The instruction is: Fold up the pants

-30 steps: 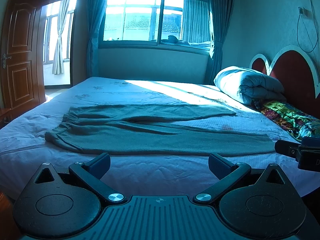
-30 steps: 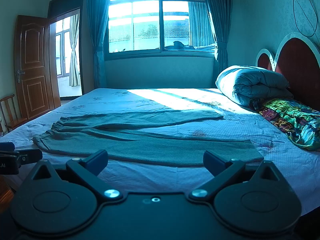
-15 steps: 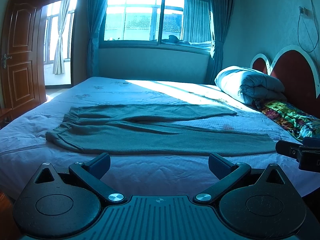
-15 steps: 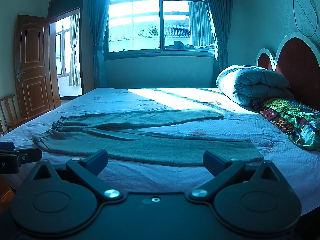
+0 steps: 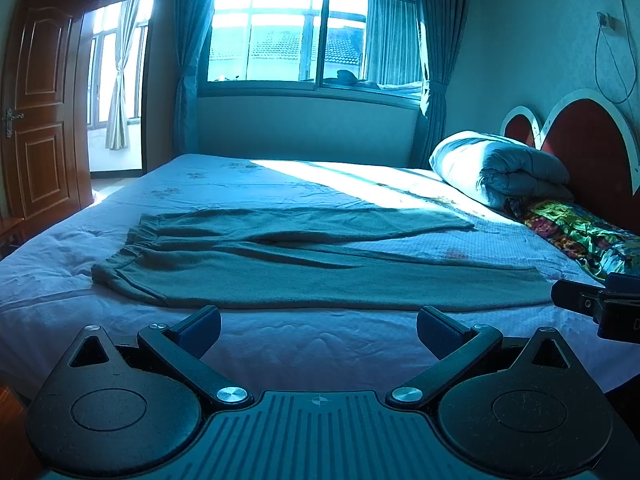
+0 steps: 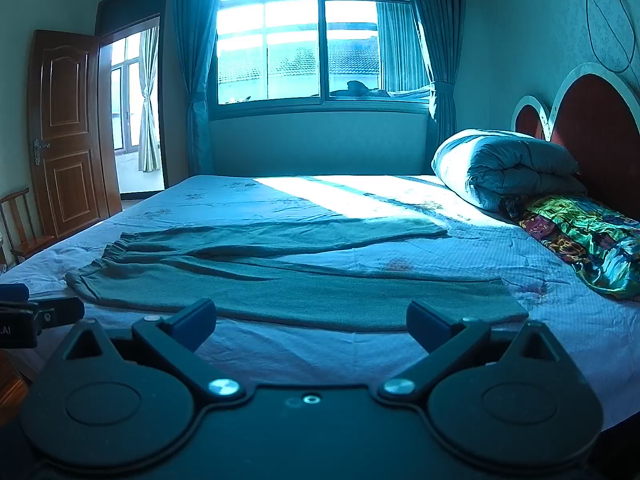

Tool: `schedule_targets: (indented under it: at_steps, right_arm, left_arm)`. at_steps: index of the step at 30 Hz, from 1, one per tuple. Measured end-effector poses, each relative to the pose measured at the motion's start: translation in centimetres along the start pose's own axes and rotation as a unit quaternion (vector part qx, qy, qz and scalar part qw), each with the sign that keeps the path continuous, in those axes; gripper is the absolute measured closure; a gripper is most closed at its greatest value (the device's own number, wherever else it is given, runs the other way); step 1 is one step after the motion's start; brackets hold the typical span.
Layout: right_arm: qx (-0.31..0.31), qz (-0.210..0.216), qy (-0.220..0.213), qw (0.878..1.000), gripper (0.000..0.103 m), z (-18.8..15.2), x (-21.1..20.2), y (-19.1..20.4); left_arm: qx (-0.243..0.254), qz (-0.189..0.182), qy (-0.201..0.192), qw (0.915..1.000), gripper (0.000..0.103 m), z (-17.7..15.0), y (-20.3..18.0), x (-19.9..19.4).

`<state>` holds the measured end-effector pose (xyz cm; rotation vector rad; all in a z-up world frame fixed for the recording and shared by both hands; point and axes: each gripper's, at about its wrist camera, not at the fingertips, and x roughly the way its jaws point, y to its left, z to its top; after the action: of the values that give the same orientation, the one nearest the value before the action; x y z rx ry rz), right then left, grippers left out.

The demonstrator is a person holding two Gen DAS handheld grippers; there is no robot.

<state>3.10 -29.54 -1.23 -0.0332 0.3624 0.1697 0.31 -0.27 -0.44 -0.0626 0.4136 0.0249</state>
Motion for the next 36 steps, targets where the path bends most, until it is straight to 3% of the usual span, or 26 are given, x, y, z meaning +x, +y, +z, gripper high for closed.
schedule_targets:
  at_steps: [36]
  right_arm:
    - [-0.001,0.002,0.004,1.0,0.007,-0.4,0.22,0.21]
  left_arm:
    - [0.005,0.0,0.008,1.0,0.0,-0.05,-0.23,0.21]
